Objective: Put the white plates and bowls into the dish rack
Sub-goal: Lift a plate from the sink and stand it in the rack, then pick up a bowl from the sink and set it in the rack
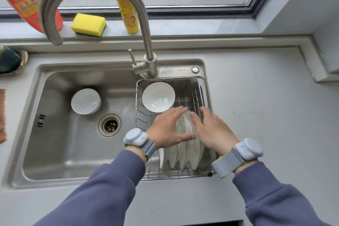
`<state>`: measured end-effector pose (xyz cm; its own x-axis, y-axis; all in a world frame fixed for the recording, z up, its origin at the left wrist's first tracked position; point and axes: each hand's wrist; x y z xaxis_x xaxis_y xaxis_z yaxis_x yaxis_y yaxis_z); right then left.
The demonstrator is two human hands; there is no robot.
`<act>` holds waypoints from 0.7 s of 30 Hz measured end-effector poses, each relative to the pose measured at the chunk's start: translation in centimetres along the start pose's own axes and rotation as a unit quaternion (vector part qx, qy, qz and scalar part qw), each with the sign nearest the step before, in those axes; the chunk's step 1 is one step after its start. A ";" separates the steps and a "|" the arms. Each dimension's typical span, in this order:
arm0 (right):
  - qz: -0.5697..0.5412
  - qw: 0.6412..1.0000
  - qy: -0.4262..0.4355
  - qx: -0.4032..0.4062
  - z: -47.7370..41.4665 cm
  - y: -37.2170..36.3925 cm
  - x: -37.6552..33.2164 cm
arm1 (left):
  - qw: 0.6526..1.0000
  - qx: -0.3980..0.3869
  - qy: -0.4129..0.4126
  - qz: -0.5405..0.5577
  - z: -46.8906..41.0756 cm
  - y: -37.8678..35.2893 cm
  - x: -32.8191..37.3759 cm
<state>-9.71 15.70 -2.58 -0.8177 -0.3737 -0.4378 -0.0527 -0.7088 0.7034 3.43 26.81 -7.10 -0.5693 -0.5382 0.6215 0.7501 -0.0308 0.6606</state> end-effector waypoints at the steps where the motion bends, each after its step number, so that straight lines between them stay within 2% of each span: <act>1: -0.013 0.999 0.016 0.031 0.0 0.2 -0.7 | 1.000 0.021 -0.005 0.019 0.1 0.2 -0.2; 4: -0.046 0.991 0.082 0.098 0.5 0.6 -3.6 | 0.990 0.109 -0.015 0.085 1.0 1.4 -0.8; 7: -0.064 0.977 0.157 0.128 0.9 0.0 -8.3 | 0.959 0.225 0.027 0.169 2.8 3.8 -3.0; 11: -0.071 0.977 0.195 0.040 -0.3 -3.8 -14.7 | 0.908 0.307 0.131 0.255 5.4 7.2 -9.4; 14: -0.056 0.979 0.193 -0.042 -2.9 -8.2 -18.9 | 0.867 0.306 0.222 0.325 6.3 9.3 -15.9; 19: -0.021 0.974 0.179 -0.137 -8.5 -16.2 -23.8 | 0.789 0.188 0.355 0.464 6.9 11.2 -25.3; 21: -0.042 0.975 0.152 -0.156 -10.5 -18.6 -24.9 | 0.786 0.163 0.382 0.458 7.1 11.0 -27.6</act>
<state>17.71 31.88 -10.62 -0.6087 -0.4329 -0.6649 0.1044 -0.8744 0.4738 24.99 47.35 -14.01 0.6200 -0.5620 0.5475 0.5319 0.8140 0.2332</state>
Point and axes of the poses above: each hand's wrist, its own z-axis away from the middle knuckle, its own y-axis out of the back of the hand, x = y × z, and after that the axes turned 4 degrees about y, right-handed
